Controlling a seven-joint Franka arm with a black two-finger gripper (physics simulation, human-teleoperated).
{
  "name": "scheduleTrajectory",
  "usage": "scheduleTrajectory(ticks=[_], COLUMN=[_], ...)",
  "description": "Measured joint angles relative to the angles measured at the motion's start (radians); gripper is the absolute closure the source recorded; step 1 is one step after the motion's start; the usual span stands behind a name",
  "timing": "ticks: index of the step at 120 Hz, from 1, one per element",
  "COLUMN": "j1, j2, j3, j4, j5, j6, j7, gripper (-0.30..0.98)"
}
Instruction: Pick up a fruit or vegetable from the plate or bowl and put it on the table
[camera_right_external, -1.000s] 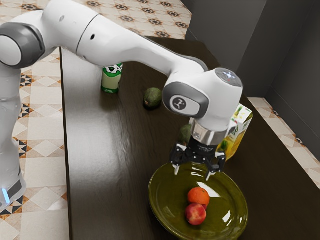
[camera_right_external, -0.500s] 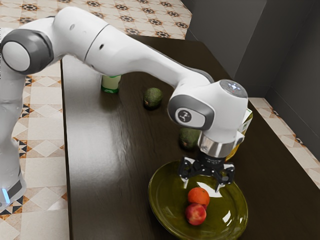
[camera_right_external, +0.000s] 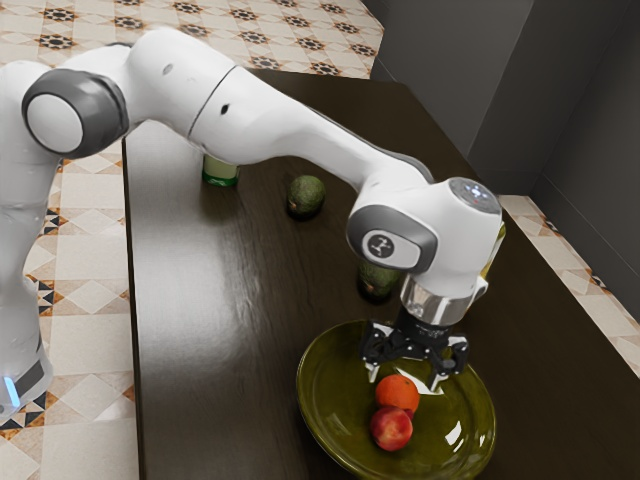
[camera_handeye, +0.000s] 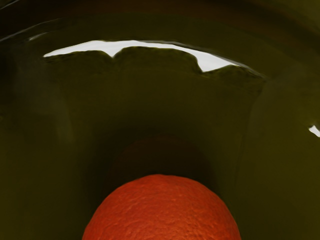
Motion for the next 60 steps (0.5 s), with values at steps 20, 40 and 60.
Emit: scheduleTrajectory(ticks=[20,40,60], j1=[0.001,0.003,0.003], j2=[0.025,0.043,0.055], j3=[0.002,0.002,0.003], j4=[0.001,0.001,0.001], j5=[-0.001,-0.001,-0.002], j6=[0.0,0.001,0.004], j7=[-0.002,-0.003,-0.004], gripper=[0.0,0.01,0.02])
